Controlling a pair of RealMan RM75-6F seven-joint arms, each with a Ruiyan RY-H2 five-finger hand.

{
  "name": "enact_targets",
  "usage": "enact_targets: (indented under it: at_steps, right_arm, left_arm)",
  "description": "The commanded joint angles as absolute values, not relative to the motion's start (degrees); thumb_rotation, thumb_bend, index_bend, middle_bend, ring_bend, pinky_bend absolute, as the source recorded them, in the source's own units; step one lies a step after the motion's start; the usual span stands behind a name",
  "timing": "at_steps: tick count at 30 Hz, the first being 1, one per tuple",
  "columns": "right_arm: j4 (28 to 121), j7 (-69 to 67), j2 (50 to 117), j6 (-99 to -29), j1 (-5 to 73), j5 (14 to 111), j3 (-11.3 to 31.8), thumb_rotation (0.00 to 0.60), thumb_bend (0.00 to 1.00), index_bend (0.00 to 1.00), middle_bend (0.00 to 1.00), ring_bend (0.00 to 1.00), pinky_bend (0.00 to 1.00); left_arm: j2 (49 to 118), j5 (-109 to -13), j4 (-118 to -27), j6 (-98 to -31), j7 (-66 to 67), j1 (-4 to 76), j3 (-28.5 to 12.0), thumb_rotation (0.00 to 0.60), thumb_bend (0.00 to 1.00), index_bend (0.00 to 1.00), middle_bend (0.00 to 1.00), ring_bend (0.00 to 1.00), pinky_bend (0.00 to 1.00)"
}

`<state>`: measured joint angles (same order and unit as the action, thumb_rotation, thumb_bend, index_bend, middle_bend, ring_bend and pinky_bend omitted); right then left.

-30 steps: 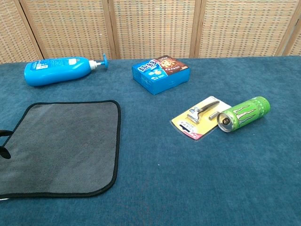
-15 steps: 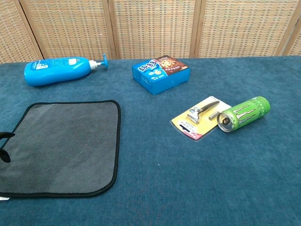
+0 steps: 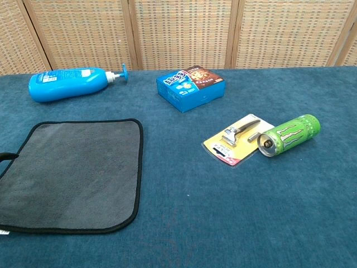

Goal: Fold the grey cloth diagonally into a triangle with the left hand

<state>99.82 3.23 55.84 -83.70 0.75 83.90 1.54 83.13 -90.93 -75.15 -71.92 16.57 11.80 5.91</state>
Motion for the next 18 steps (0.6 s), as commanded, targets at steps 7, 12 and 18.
enact_targets:
  at_steps: [7, 12, 18]
  right_arm:
    - [99.88, 3.34, 55.84, -83.49, 0.78, 83.78, 1.52, 0.600, 0.00, 0.00, 0.00, 0.00, 0.00]
    - [100.01, 3.39, 55.77, -83.46, 0.75, 83.66, 1.51, 0.600, 0.00, 0.00, 0.00, 0.00, 0.00]
    - [99.97, 3.43, 55.78, -83.32, 0.78, 83.53, 1.53, 0.600, 0.00, 0.00, 0.00, 0.00, 0.00]
  left_arm:
    - [82.60, -90.63, -75.22, -71.91, 16.12, 12.02, 5.64, 0.600, 0.31, 0.57, 0.00, 0.00, 0.00]
    - [82.58, -90.12, -75.32, -71.24, 16.57, 13.16, 4.41, 0.600, 0.31, 0.58, 0.00, 0.00, 0.00]
    - [82.68, -89.50, -75.17, -69.92, 17.09, 15.20, 2.62, 0.600, 0.32, 0.61, 0.00, 0.00, 0.00]
